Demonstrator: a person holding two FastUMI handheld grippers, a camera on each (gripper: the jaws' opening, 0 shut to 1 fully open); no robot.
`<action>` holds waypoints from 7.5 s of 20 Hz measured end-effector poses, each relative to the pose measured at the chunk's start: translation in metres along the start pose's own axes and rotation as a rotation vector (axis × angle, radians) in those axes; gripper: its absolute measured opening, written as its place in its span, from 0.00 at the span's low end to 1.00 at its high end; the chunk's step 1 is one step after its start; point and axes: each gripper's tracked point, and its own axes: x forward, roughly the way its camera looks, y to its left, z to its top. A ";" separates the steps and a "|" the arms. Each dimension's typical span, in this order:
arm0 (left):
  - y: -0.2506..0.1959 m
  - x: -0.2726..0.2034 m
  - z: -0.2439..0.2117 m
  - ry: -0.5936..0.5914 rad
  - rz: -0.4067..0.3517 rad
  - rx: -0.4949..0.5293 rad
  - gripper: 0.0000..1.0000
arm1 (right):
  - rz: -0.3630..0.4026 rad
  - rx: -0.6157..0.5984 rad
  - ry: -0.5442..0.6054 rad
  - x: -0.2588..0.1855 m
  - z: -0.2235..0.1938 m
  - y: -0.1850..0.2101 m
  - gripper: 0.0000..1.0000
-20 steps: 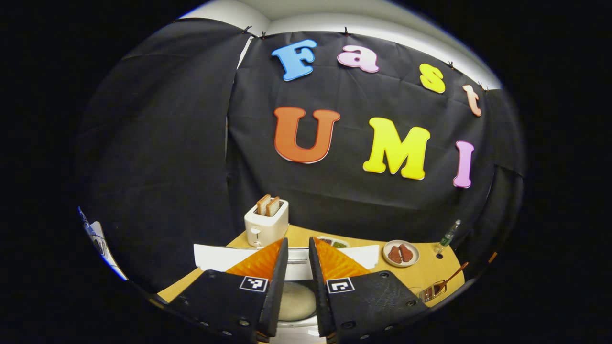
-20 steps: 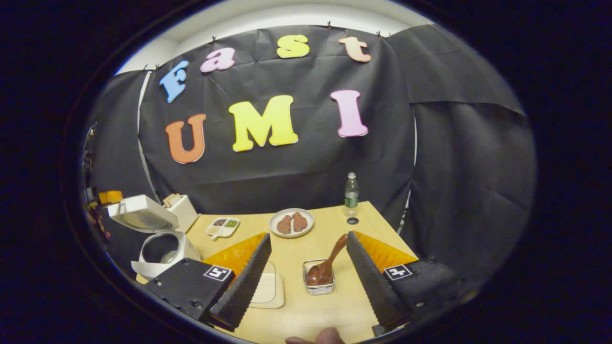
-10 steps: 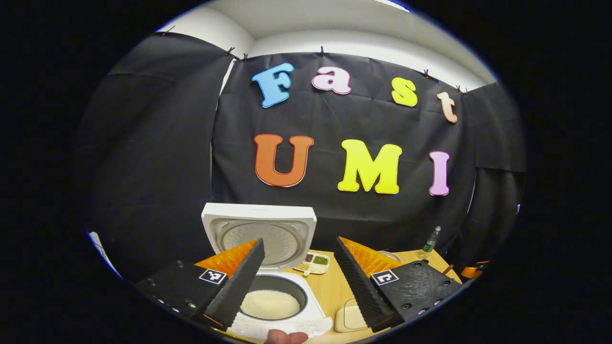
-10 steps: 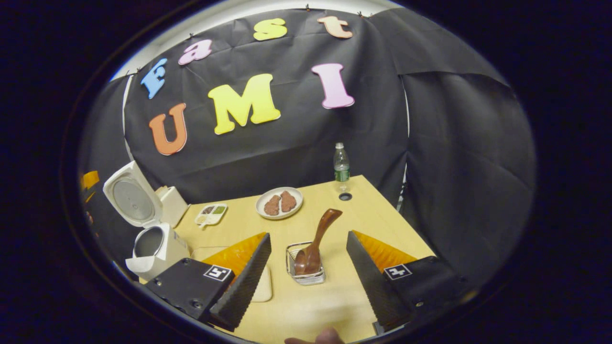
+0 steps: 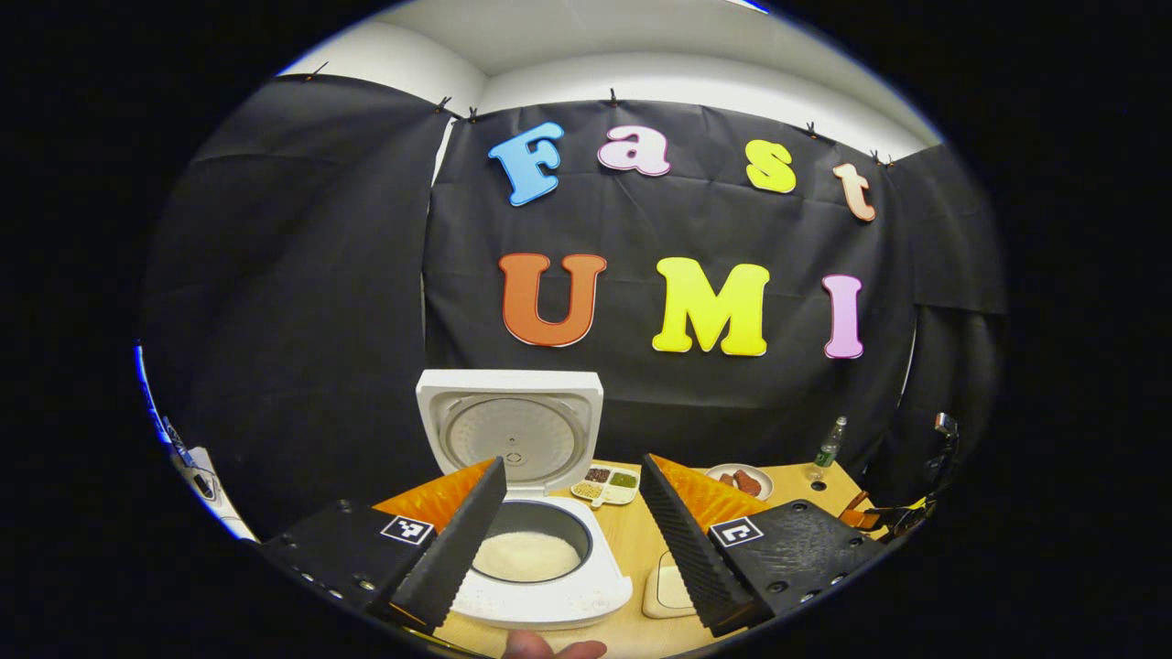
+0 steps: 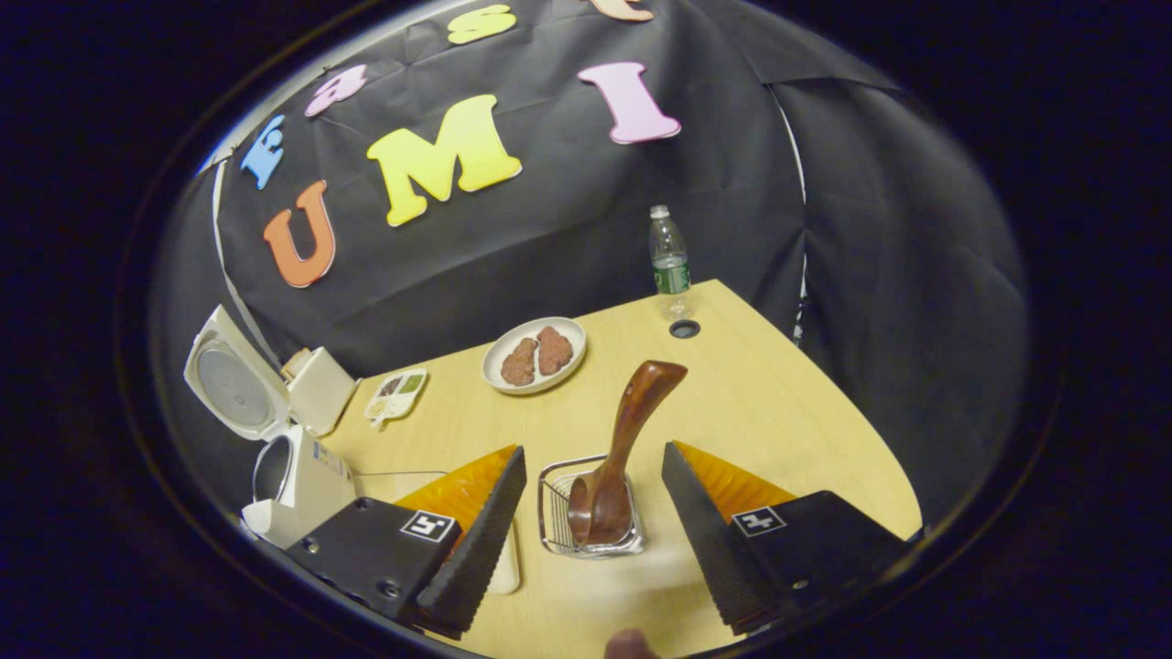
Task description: Close the left gripper, press the button to open the rice cooker; take a wooden spoon from the chopstick holder with the right hand, scoop a spoonful of rice and pour it into the rice cooker, then put the wooden spoon back into the chopstick holder.
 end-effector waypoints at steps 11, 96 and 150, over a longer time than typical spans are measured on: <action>0.013 -0.027 -0.015 0.068 0.108 -0.029 0.94 | 0.093 0.104 0.055 0.062 -0.004 -0.009 0.64; 0.062 -0.092 -0.036 0.061 0.081 -0.073 0.94 | 0.698 0.513 0.125 -0.059 0.024 0.317 0.09; 0.080 -0.147 0.001 -0.118 0.138 -0.178 0.94 | 0.902 -0.544 -0.283 -0.178 0.038 0.543 0.08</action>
